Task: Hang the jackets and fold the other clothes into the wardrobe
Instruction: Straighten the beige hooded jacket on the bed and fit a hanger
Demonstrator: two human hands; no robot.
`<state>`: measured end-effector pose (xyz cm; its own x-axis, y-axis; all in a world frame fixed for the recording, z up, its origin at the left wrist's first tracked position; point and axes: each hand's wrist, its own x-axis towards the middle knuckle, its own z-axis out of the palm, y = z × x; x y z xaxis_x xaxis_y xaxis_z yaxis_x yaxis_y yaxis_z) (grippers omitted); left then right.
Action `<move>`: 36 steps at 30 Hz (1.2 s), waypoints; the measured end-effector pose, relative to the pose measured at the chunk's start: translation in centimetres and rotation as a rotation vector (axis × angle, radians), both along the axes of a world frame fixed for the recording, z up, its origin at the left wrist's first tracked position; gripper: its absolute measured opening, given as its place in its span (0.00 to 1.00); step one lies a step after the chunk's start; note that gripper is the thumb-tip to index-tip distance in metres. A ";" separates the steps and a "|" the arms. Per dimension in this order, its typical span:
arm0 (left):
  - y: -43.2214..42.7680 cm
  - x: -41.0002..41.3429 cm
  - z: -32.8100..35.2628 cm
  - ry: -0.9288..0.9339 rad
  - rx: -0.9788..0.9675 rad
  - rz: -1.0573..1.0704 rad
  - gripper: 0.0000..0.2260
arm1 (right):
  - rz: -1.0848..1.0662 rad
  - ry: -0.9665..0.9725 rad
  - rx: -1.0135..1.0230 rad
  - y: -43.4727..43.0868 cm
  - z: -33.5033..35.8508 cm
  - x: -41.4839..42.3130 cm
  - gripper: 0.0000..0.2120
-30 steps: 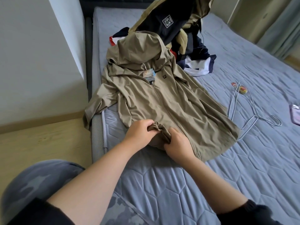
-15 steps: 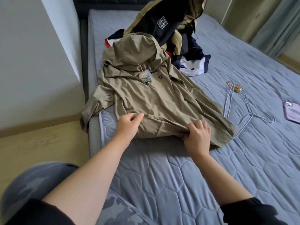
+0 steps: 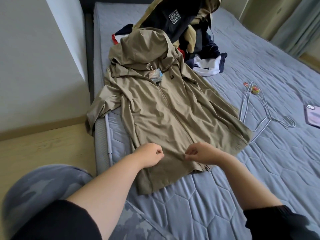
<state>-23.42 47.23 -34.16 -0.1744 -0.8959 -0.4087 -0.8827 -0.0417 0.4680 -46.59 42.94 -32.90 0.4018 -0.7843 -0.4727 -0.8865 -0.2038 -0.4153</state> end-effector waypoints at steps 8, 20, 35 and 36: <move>-0.7 -2.1 -1.8 -0.081 -0.092 -0.115 0.24 | -0.295 0.237 -0.228 -2.3 -3.9 -4.5 0.17; -7.6 -3.6 -3.4 -0.310 0.004 -0.172 0.25 | -0.754 0.323 -0.419 -10.3 -4.0 -11.0 0.22; -10.5 -4.1 -2.6 -0.404 0.073 -0.229 0.28 | -0.979 0.056 0.060 -10.5 -3.3 -14.9 0.19; -10.7 -4.1 -2.6 -0.412 0.076 -0.217 0.28 | -0.884 0.184 0.104 -10.6 -3.2 -15.1 0.20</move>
